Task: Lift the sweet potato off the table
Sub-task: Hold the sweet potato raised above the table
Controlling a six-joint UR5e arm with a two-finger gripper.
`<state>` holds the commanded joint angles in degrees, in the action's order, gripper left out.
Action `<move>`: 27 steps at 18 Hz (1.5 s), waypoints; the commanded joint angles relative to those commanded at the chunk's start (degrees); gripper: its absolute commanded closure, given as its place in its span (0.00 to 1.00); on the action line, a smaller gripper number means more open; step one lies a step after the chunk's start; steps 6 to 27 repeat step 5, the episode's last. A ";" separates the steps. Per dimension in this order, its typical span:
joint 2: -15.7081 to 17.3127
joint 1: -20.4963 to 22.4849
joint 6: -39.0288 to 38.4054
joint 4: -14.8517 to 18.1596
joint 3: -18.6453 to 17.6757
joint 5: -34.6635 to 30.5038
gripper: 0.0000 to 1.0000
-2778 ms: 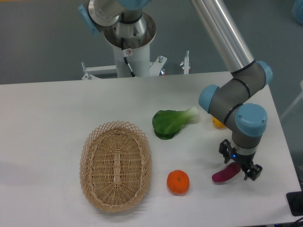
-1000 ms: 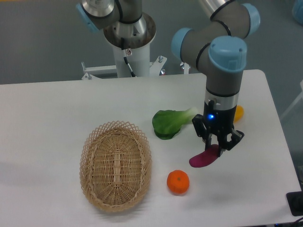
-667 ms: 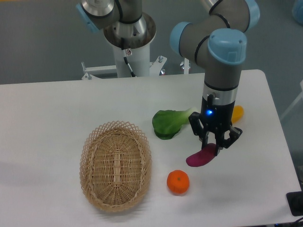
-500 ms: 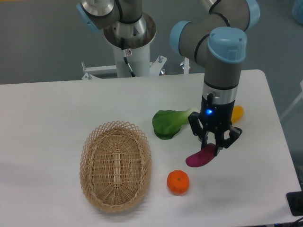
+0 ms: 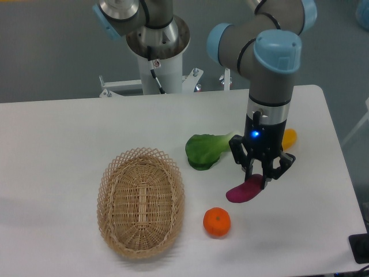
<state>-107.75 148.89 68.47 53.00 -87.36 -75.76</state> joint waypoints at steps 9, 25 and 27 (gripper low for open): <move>0.00 0.09 0.00 0.00 0.18 0.00 0.77; 0.00 0.09 0.00 0.00 0.18 0.00 0.77; 0.00 0.09 0.00 0.00 0.18 0.00 0.77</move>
